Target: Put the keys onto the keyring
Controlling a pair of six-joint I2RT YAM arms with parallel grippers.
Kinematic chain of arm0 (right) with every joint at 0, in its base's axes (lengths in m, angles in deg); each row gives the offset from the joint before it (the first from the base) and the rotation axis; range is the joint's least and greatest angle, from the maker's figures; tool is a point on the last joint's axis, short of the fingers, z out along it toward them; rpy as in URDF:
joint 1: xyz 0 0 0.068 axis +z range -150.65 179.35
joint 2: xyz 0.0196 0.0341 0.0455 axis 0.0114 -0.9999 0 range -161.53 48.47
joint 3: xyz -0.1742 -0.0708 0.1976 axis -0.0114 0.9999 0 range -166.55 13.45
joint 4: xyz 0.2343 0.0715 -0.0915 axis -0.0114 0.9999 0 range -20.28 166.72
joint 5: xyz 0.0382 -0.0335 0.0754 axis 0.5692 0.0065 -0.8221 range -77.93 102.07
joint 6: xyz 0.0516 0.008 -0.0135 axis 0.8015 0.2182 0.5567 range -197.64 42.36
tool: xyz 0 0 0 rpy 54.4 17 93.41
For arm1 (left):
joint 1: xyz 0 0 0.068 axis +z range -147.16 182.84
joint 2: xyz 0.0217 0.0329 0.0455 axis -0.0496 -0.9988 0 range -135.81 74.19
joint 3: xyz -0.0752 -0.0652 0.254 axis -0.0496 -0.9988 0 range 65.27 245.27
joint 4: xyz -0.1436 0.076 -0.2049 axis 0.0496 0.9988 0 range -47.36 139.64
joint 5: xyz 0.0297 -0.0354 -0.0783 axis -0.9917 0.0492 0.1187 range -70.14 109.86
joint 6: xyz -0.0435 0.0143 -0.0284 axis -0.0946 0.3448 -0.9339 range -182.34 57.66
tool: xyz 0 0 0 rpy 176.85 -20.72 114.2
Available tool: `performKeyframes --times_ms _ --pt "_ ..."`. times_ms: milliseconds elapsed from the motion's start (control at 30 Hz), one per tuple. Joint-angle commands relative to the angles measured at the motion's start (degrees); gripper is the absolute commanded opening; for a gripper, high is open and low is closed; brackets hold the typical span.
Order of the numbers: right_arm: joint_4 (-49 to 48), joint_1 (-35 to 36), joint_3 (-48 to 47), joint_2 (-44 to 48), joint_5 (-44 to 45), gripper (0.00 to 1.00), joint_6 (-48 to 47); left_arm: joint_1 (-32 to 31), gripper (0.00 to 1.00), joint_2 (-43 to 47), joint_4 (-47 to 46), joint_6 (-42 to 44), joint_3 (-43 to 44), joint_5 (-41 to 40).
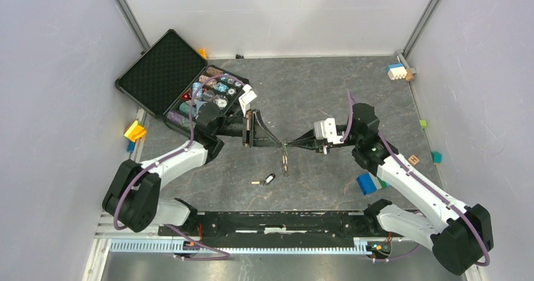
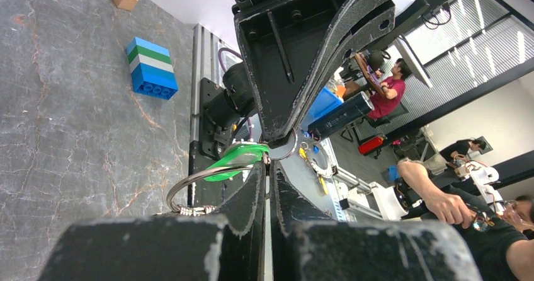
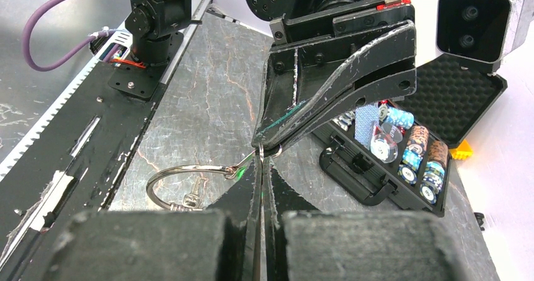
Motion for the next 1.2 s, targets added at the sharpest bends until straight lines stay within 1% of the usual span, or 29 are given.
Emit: performKeyframes --times_ms 0,733,967,1167 --pt "-0.5 0.0 0.2 0.3 0.9 0.00 -1.0 -0.2 0.02 1.7 -4.6 -1.8 0.1 1.0" --pt "1.9 -0.2 0.1 0.1 0.8 0.00 -3.7 -0.2 0.02 2.6 -5.5 -2.2 -0.3 1.3" --pt "2.0 -0.3 0.0 0.2 1.1 0.00 -3.5 -0.2 0.02 2.6 -5.7 -2.2 -0.4 1.3" --pt "0.1 -0.3 0.5 0.1 1.3 0.00 -1.4 -0.2 0.02 2.2 -5.8 -2.3 -0.5 1.1"
